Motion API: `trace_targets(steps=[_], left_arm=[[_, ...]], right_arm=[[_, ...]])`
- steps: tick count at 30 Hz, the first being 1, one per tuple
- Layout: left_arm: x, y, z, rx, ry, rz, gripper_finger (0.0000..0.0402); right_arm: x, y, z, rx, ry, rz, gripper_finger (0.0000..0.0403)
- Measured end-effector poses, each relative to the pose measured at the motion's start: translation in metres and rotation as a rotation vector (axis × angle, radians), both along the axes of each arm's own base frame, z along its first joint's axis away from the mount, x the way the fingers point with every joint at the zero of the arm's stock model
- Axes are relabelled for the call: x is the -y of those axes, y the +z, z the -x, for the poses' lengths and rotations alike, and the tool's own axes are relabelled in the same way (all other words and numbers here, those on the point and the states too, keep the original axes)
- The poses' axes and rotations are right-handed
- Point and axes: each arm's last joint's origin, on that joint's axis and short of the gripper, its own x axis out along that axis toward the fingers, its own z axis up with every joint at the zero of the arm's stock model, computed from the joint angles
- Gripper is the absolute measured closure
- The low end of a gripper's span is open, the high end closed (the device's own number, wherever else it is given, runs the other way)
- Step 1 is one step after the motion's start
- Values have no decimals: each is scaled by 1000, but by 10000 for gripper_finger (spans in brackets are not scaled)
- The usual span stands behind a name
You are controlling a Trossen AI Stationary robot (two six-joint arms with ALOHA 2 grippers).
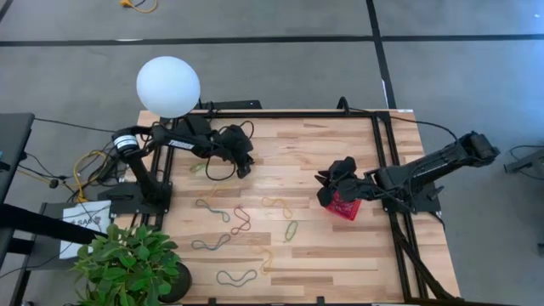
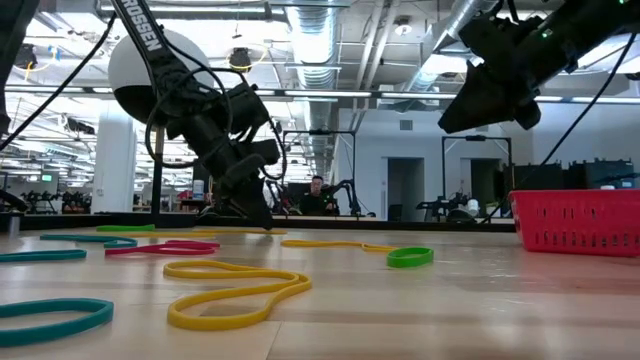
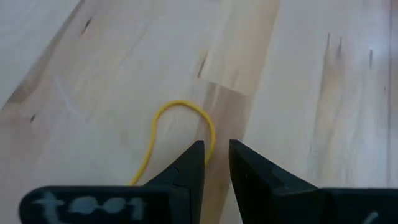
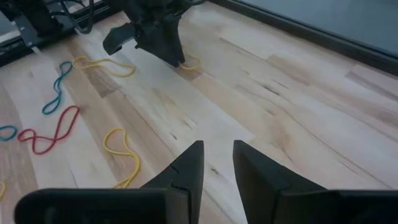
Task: Pick and place rubber bands into bin
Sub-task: Put the yellow rubber band into the basket
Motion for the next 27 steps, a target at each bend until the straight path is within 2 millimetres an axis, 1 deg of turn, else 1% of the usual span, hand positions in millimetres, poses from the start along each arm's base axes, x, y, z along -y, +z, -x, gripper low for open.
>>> trace_targets(steps=[3,8,10,13,22,27], left_arm=[[1,2,-2,19,-20,-27,338],[7,1,-4,14,-55,-6,338],[9,1,-5,8,-64,-26,338],[9,1,-6,-9,-44,-71,338],[8,1,-6,-21,-9,-113,338],[7,2,-7,-10,-8,-118,338]], right_arm=[[0,0,0,-2,0,1,321],[0,0,0,-4,2,0,321],[0,-1,0,-8,2,1,321],[0,-1,1,-12,2,2,321],[1,-1,1,-18,2,10,321],[8,-1,-1,-18,-30,11,321]])
